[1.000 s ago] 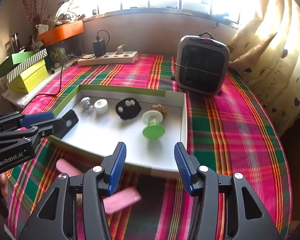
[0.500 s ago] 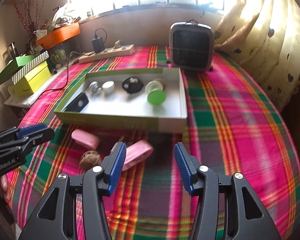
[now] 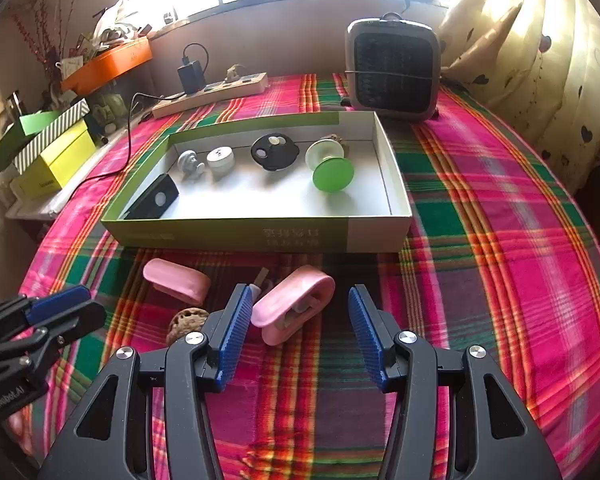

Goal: Organize objects
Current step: 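Move both grippers back toward the remaining objects beside the box, then grasp the pink clip with the right gripper while the left grasps the walnut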

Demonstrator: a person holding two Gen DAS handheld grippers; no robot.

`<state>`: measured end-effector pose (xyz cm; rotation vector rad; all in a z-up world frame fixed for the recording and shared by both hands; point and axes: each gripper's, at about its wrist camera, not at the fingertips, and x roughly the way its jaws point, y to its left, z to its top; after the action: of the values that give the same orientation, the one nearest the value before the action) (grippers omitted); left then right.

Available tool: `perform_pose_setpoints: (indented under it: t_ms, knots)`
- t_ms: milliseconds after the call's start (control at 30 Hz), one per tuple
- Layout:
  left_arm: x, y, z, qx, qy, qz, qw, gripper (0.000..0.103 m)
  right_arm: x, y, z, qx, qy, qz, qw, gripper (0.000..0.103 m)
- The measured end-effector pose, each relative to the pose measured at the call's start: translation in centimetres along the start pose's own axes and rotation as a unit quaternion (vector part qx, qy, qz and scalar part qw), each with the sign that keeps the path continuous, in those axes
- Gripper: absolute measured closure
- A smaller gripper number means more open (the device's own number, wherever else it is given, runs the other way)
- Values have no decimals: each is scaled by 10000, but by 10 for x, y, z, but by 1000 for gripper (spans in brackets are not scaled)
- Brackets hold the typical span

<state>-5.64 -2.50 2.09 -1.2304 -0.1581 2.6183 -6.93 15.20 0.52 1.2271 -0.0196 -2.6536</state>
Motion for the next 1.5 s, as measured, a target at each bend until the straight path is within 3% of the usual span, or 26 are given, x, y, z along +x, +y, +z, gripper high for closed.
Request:
perform_pose_setpoints:
  t_ms: [533,733,1067,1300,1500]
  knots:
    - [17,-35,13,259,229,-437,9984,66,-13,-15,-6,-315,35,-243,9992,51]
    - [26,-42,15,330,335,-365,9982,63,2,-11,-4,-476,177,-58,9987,51]
    - [34,-53,20,475,458,-509,9965,62,9,-27,-4,-455,239,-148,9986,52]
    - [44,-60,19,622,664,-399,9951,62,9,-32,-5,-603,205,-125,9979,64]
    - [46,-53,16,487,708,-303,9958,62,11,-28,-3,-774,214,42,9968,65]
